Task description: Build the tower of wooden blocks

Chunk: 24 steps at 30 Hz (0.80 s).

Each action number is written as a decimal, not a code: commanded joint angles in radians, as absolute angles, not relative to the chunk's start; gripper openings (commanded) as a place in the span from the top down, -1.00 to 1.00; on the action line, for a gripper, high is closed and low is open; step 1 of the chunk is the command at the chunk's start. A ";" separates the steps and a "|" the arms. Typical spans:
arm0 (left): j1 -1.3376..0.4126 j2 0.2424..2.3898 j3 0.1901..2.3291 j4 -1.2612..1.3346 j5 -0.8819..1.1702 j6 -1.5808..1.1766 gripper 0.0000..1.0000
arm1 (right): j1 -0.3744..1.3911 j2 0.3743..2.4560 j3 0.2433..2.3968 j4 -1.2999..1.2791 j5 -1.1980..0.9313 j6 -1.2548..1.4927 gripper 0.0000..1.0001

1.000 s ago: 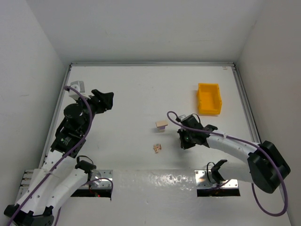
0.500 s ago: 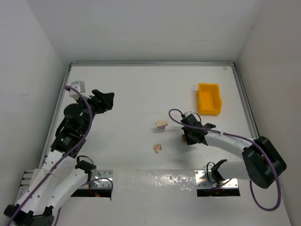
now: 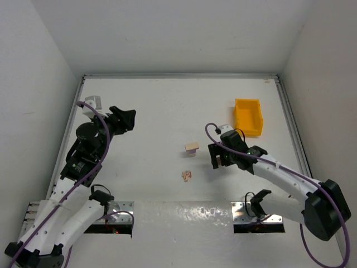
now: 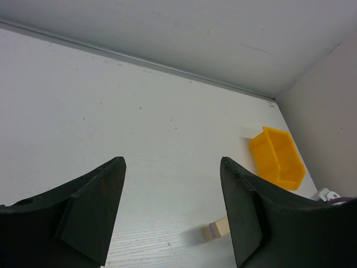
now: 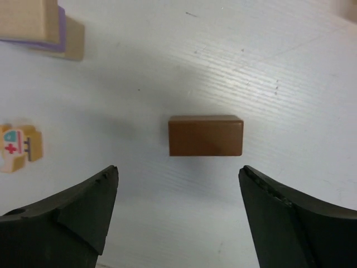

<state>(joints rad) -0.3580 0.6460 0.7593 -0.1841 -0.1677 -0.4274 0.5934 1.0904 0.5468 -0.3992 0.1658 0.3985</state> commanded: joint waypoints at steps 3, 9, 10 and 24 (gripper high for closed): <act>-0.347 0.644 0.792 -0.161 -0.161 -0.428 -0.31 | 0.597 1.204 0.612 -0.361 0.232 0.365 -0.81; -0.347 0.641 0.792 -0.160 -0.161 -0.426 -0.31 | 0.586 1.287 0.638 -0.321 0.268 0.374 -0.81; -0.347 0.643 0.790 -0.161 -0.158 -0.426 -0.31 | 0.584 1.301 0.641 -0.316 0.268 0.374 -0.80; -0.345 0.652 0.792 -0.158 -0.156 -0.426 -0.31 | 0.537 1.371 0.643 -0.278 0.219 0.353 -0.50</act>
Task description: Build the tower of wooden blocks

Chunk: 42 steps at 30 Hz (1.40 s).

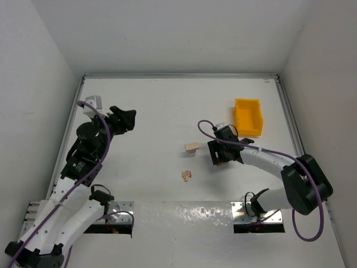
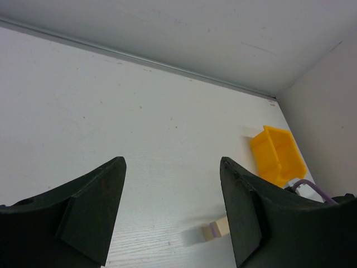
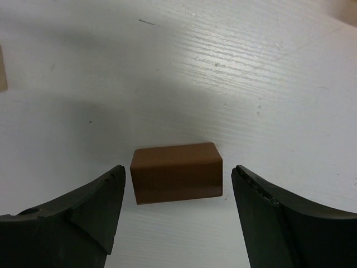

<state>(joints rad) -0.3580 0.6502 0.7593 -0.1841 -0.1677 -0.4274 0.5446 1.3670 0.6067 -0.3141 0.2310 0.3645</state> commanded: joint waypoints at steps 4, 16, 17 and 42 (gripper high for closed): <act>-0.347 0.655 0.792 -0.158 -0.156 -0.426 -0.30 | 0.529 1.388 0.641 -0.273 0.209 0.351 -0.42; -0.345 0.658 0.788 -0.158 -0.150 -0.426 -0.30 | 0.528 1.378 0.649 -0.281 0.202 0.359 -0.17; -0.347 0.658 0.790 -0.158 -0.149 -0.426 -0.30 | 0.528 1.374 0.649 -0.284 0.202 0.360 -0.13; -0.400 0.503 0.721 -0.208 -0.049 -0.431 -0.30 | 0.749 1.419 1.224 -0.655 0.360 0.498 -0.16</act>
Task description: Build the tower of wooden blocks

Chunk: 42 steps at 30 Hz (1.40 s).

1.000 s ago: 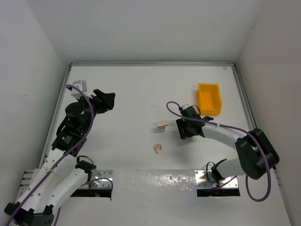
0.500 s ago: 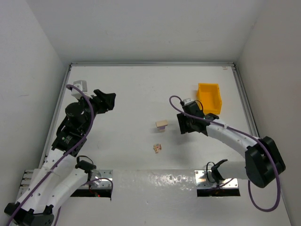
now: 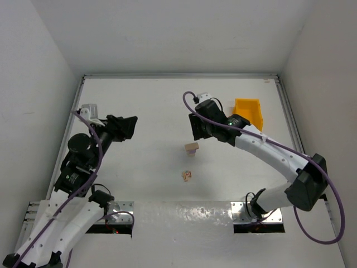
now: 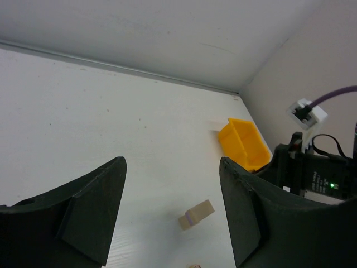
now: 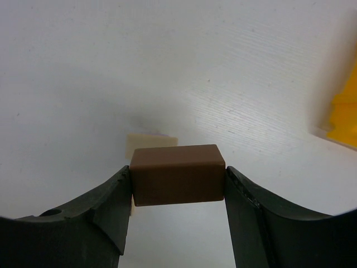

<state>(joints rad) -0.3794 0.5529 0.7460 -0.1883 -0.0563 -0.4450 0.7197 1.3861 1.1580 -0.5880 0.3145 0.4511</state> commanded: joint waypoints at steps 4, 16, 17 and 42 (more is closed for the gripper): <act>-0.437 0.480 0.730 -0.253 -0.133 -0.378 -0.29 | 0.787 1.468 1.255 -0.660 0.374 0.534 -0.16; -0.529 0.460 0.730 -0.291 -0.225 -0.356 -0.26 | 0.833 1.586 1.272 -0.623 0.374 0.606 -0.15; -0.531 0.460 0.730 -0.291 -0.229 -0.359 -0.26 | 0.833 1.589 1.269 -0.620 0.374 0.609 -0.15; -0.564 0.460 0.726 -0.298 -0.279 -0.370 -0.25 | 0.835 1.666 1.278 -0.606 0.371 0.649 -0.15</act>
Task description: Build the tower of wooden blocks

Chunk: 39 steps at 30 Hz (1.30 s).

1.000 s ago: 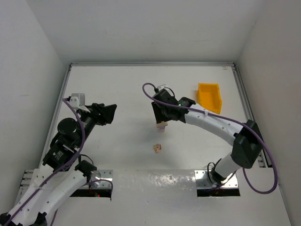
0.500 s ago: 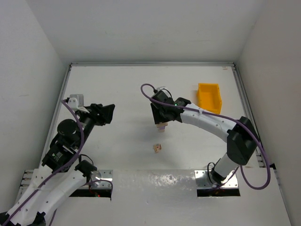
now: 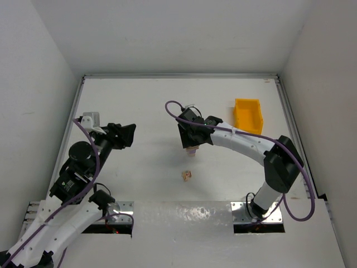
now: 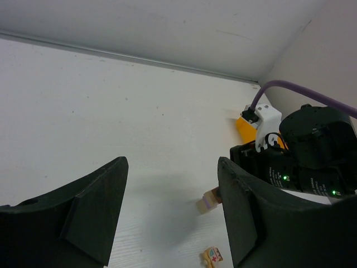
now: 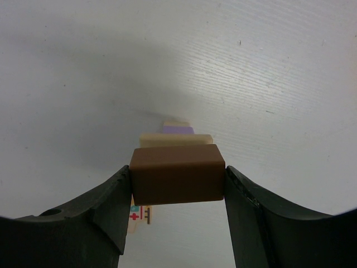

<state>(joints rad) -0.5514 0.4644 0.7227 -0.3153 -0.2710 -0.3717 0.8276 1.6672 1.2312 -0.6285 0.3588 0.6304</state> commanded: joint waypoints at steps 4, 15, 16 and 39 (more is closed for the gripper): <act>-0.566 0.462 0.726 -0.298 -0.278 -0.368 -0.24 | 0.834 1.669 1.281 -0.606 0.368 0.650 -0.15; -0.568 0.457 0.726 -0.298 -0.279 -0.370 -0.25 | 0.836 1.683 1.293 -0.606 0.364 0.649 -0.16; -0.566 0.457 0.726 -0.298 -0.279 -0.370 -0.25 | 0.836 1.683 1.293 -0.606 0.362 0.649 -0.16; -0.568 0.459 0.727 -0.301 -0.279 -0.368 -0.25 | 0.835 1.678 1.275 -0.610 0.362 0.652 -0.15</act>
<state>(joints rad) -0.5568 0.4644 0.7227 -0.3191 -0.2737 -0.3717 0.8284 1.6867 1.2480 -0.6285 0.3576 0.6365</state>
